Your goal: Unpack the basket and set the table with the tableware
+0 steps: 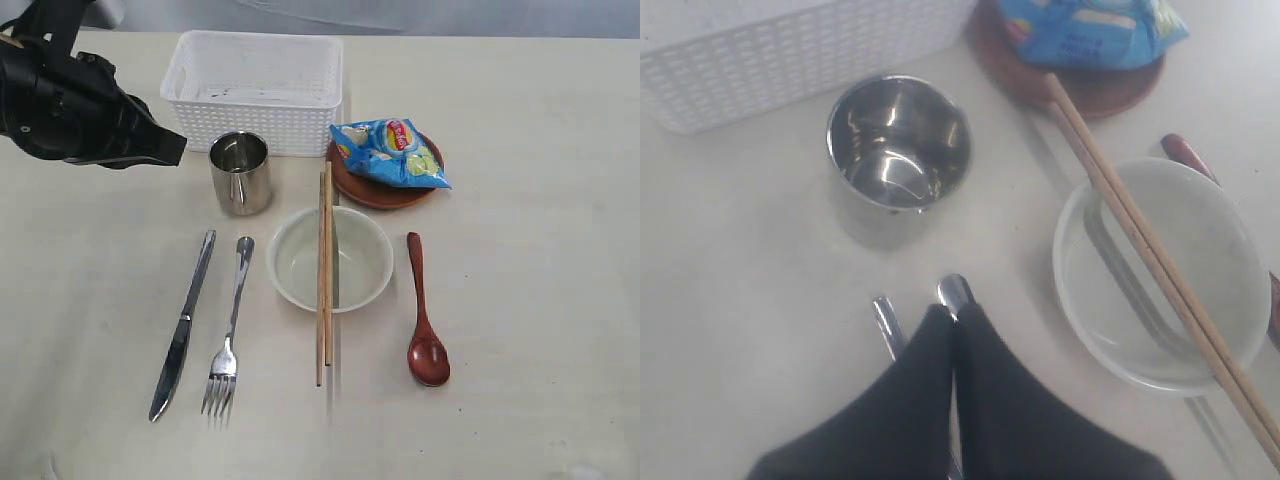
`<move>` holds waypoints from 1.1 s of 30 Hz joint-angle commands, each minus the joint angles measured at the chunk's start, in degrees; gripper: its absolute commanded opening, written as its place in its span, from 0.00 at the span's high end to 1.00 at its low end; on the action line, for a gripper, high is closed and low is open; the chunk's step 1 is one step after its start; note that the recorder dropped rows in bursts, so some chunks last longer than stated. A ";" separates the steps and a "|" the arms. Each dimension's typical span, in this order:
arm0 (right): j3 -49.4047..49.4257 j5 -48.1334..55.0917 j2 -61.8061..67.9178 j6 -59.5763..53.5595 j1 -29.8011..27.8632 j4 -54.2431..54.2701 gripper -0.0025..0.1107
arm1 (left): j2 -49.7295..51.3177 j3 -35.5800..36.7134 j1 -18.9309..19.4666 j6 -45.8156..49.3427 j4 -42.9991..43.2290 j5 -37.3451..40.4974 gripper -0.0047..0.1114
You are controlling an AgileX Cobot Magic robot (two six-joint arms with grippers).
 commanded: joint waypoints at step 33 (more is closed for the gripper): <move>27.99 1.70 -31.60 -4.60 -23.66 0.43 0.98 | -0.49 0.15 -0.29 -0.34 -0.35 -0.71 0.96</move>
